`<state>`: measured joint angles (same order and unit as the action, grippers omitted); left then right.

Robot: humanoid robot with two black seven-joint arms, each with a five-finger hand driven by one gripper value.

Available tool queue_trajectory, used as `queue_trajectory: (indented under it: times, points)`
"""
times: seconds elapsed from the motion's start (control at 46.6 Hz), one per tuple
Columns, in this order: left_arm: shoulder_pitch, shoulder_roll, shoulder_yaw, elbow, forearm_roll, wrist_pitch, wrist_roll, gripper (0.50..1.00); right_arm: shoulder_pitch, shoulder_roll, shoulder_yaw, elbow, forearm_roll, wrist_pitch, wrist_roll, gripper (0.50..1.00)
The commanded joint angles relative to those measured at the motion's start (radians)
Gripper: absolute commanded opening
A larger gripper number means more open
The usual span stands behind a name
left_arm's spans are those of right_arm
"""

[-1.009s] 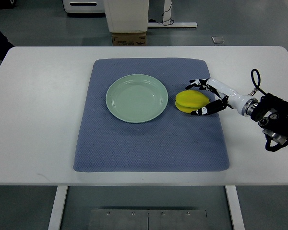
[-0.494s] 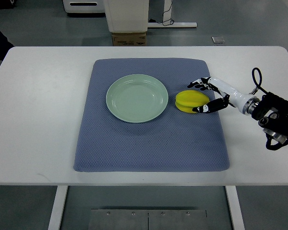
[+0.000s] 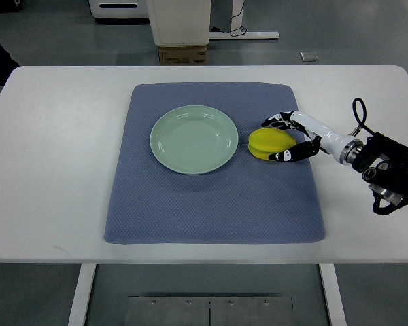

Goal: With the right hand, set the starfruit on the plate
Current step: 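Close the right hand fingers around the yellow starfruit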

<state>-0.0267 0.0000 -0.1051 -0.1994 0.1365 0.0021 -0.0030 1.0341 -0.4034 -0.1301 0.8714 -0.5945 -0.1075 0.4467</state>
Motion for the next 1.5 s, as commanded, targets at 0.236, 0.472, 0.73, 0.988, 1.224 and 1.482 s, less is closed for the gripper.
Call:
queue_trajectory:
  times: [0.236, 0.472, 0.73, 0.988, 1.224, 1.482]
  points:
    - [-0.001, 0.0, 0.001, 0.0, 0.0, -0.001, 0.0, 1.0, -0.006, 0.0, 0.0, -0.002, 0.002, 0.0, -0.002, 0.878]
    - [0.001, 0.0, 0.001, 0.0, 0.0, -0.001, 0.0, 1.0, -0.006, 0.002, 0.001, -0.002, 0.009, 0.0, -0.003, 0.872]
    - [0.001, 0.0, 0.001, 0.0, 0.0, 0.001, 0.0, 1.0, -0.008, 0.009, 0.0, -0.002, 0.009, 0.0, -0.002, 0.839]
    - [-0.001, 0.0, -0.001, 0.0, 0.0, -0.001, 0.0, 1.0, -0.009, 0.009, 0.0, -0.002, 0.01, 0.0, -0.005, 0.797]
    - [-0.001, 0.0, -0.001, 0.0, 0.0, -0.001, 0.0, 1.0, -0.002, 0.009, -0.043, -0.003, 0.013, 0.0, -0.003, 0.586]
    - [0.001, 0.0, -0.001, 0.0, 0.0, -0.001, 0.0, 1.0, 0.009, 0.008, -0.04, -0.005, 0.018, 0.0, 0.003, 0.5]
